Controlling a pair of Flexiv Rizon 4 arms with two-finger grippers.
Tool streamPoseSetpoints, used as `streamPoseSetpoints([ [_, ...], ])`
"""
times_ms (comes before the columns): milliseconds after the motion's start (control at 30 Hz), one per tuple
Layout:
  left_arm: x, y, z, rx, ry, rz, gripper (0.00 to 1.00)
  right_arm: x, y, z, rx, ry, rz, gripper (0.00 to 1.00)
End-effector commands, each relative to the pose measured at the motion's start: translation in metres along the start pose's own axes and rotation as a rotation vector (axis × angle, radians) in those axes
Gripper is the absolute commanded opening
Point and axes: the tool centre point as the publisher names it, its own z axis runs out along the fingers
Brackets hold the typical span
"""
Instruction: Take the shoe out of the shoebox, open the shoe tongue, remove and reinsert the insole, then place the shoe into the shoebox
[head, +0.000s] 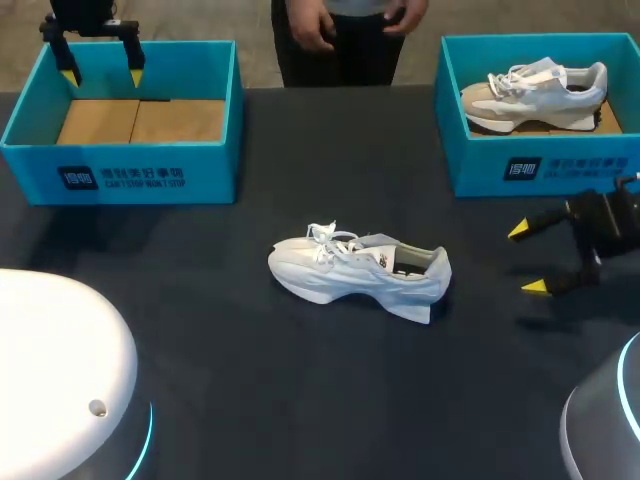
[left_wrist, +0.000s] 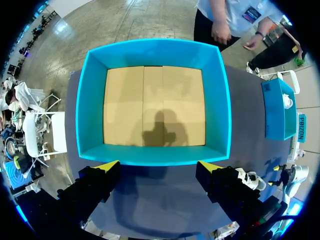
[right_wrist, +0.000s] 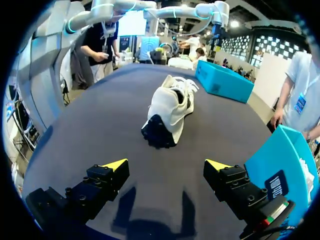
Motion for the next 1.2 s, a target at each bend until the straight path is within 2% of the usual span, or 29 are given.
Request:
streamPoseSetpoints([
  [33,0.0000,0.0000,0.0000,0.000,0.000,0.000,1.00,0.0029,-0.0074,0.0098,-0.006,-0.002,0.009,1.00],
  [233,0.0000,0.0000,0.0000,0.000,0.000,0.000,1.00,0.0047,-0.0130,0.0133,-0.010,-0.011,0.024,1.00],
  [1200,0.0000,0.0000,0.0000,0.000,0.000,0.000,1.00,0.0051,-0.0133,0.0137,-0.017,-0.017,0.030,1.00],
])
